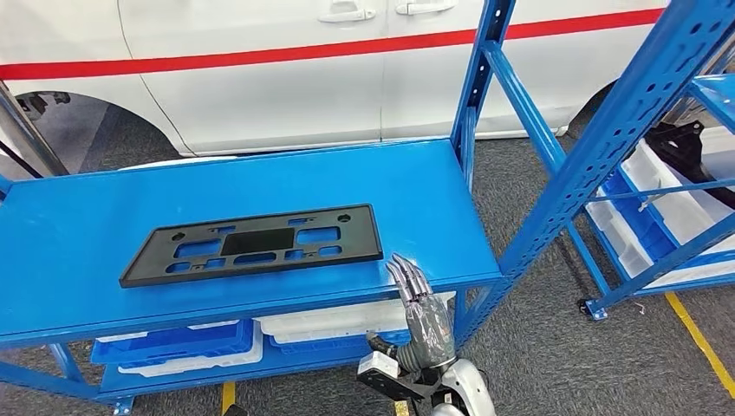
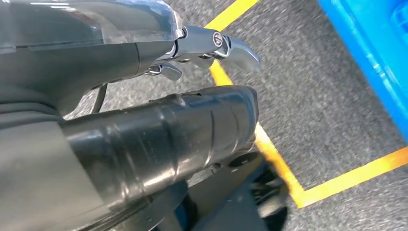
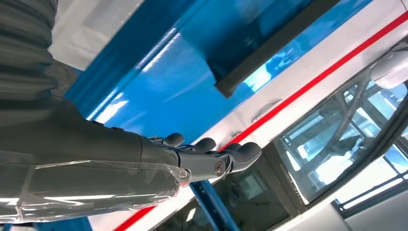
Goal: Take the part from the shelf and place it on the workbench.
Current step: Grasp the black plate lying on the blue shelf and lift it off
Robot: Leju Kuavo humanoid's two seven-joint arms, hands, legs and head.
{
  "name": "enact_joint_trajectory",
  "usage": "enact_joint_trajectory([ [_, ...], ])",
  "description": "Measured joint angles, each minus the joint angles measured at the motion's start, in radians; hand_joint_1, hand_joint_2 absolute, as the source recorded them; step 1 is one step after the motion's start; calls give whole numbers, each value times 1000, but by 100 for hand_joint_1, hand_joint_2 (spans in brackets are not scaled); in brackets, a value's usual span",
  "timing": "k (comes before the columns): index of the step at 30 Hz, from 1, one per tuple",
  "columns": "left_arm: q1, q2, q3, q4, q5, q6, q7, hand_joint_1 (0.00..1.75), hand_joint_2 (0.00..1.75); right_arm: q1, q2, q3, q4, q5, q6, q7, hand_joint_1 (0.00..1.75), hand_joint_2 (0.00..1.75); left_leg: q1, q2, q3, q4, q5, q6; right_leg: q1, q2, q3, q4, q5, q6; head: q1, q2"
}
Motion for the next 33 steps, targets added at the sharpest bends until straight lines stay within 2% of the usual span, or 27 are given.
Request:
enact_joint_trajectory([
  [2,-2,0,-1,0,-1,0,1,0,0,-6,0,2,7,3,-4,0,0,175,-5,-1,12,-25,-4,12,2,0,0,-1,-5,10,0,0],
  [5,-1,0,-2,0,-2,0,2,0,0,-11,0,4,12,3,-7,0,0,175,0,-2,21,-38,-5,30,1,-2,-2,16,-21,26,0,0],
  [6,-2,-1,-3,0,-2,0,2,0,0,-12,0,4,13,3,-7,0,0,175,2,-2,26,-42,-5,36,0,-2,-19,54,-41,30,1,0],
  [8,-3,-1,-6,0,-3,0,2,0,0,-15,0,5,18,4,-8,0,0,175,1,0,34,-45,-11,45,-3,-3,-88,180,-93,35,1,0],
  [9,-3,-1,-7,0,-4,-1,2,0,0,-15,0,5,23,6,-9,0,0,175,1,0,37,-44,-14,47,-4,-3,-127,242,-111,36,1,0],
  [10,-3,-1,-9,0,-5,-1,2,0,0,-15,0,6,27,9,-10,0,0,175,0,0,41,-44,-18,48,-4,-3,-154,277,-110,37,1,0],
  [11,-3,-1,-10,0,-6,-2,3,0,0,-15,0,6,32,12,-11,0,0,175,0,-1,46,-43,-23,48,-4,-3,-162,273,-89,36,1,0],
  [12,-3,-1,-11,0,-7,-2,3,0,0,-16,0,6,36,15,-13,0,0,175,0,-2,53,-42,-28,47,-4,-3,-151,232,-50,33,1,0],
  [13,-3,-1,-13,0,-8,-2,3,0,0,-17,0,7,39,18,-16,0,0,175,0,-3,61,-42,-34,44,-3,-3,-126,163,-4,28,1,0],
  [14,-3,-2,-14,0,-8,-3,4,0,0,-19,0,8,42,20,-19,0,0,175,-1,-4,67,-42,-40,40,-1,-3,-99,98,29,23,1,0],
  [15,-3,-2,-15,0,-9,-3,4,0,0,-22,0,8,45,22,-25,0,0,175,-2,-4,70,-41,-45,36,2,-4,-78,48,48,18,1,0],
  [16,-4,-3,-16,0,-9,-3,5,0,0,-25,0,9,48,24,-30,0,0,175,-3,-4,71,-40,-48,31,5,-3,-67,19,53,15,1,0],
  [17,-5,-3,-16,0,-10,-3,5,0,0,-28,0,9,50,27,-36,-1,0,175,-3,-3,71,-41,-50,26,8,-2,-65,13,48,12,1,0],
  [19,-7,-3,-16,0,-12,-3,6,0,0,-32,0,11,52,34,-45,-2,0,175,-4,-2,74,-43,-54,15,4,0,-60,3,48,6,1,0],
  [21,-9,-3,-17,0,-16,-3,6,0,0,-41,1,13,52,43,-50,0,0,175,-4,-1,61,-6,-78,6,-2,0,-49,-7,47,-4,0,0],
  [22,-10,-3,-17,0,-18,-3,7,0,0,-47,1,15,52,48,-52,1,0,175,-2,-1,36,45,-102,3,-3,-2,-43,-10,45,-8,0,0],
  [24,-11,-3,-17,0,-23,6,11,0,0,-57,1,19,52,58,-53,6,0,175,0,-1,-39,181,-153,-3,-2,-4,-36,-10,40,-14,0,0],
  [25,-10,-4,-18,0,-25,13,14,0,0,-60,1,21,51,63,-54,9,0,175,1,-1,-71,228,-160,-5,-2,-4,-33,-9,37,-16,0,0],
  [26,-9,-4,-18,0,-26,22,17,0,0,-62,1,23,50,66,-55,12,0,175,2,-1,-86,240,-147,-6,-1,-4,-30,-8,33,-16,0,0],
  [27,-9,-4,-18,0,-27,29,19,0,0,-64,1,24,48,69,-56,14,0,175,2,-1,-82,211,-113,-6,-1,-2,-26,-6,28,-15,0,0],
  [29,-10,-3,-18,0,-27,34,21,0,0,-69,1,26,43,71,-57,17,0,175,2,-1,-34,82,-31,-2,-1,-1,-16,-1,18,-9,0,0],
  [30,-11,-3,-18,0,-28,35,21,0,0,-72,1,26,41,71,-58,18,0,175,1,-1,-10,24,-7,2,0,0,-15,2,13,-6,0,0],
  [31,-13,-3,-18,0,-29,37,23,0,0,-75,1,27,38,71,-58,19,0,175,0,-2,4,-13,4,6,2,0,-15,4,10,-1,0,0],
  [33,-14,-3,-20,0,-33,47,29,0,0,-79,1,30,29,59,-52,18,0,175,-2,-3,9,-33,4,9,6,-1,-18,6,8,-4,0,0],
])
